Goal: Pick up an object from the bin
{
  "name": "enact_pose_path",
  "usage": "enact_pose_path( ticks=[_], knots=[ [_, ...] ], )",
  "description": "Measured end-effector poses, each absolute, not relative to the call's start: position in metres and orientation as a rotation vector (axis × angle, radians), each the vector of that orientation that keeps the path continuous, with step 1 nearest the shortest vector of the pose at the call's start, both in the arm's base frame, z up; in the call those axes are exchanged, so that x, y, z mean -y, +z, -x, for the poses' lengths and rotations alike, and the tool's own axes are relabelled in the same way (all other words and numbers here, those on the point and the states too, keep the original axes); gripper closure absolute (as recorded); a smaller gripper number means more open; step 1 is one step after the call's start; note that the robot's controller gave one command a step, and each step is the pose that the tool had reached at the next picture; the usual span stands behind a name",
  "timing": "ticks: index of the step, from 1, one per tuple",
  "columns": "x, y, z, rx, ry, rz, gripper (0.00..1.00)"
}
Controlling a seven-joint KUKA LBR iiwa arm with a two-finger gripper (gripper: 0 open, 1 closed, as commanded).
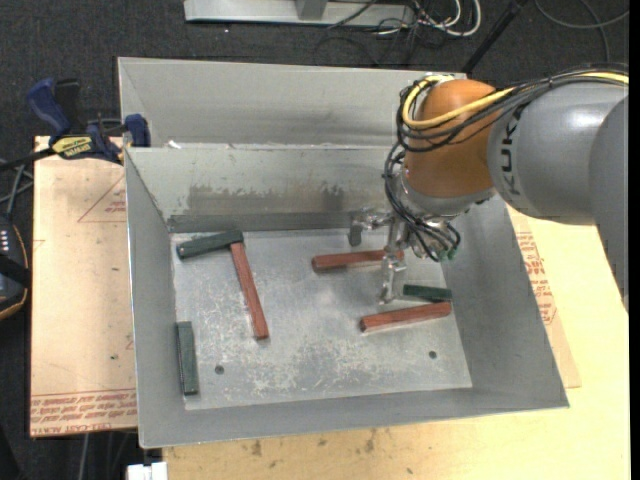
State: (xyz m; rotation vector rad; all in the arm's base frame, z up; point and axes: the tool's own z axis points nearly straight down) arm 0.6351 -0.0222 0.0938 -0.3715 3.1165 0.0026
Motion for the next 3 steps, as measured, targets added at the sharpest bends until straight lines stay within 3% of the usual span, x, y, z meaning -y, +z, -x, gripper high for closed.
enact_pose_path(
  ticks=[1, 2, 3],
  knots=[
    [0.020, 0.071, -0.644, -3.134, 0.003, 0.151, 1.00],
    [0.020, 0.071, -0.644, -3.134, 0.003, 0.150, 1.00],
    [0.028, 0.202, -0.640, -3.133, 0.001, 0.166, 1.00]
  ],
)
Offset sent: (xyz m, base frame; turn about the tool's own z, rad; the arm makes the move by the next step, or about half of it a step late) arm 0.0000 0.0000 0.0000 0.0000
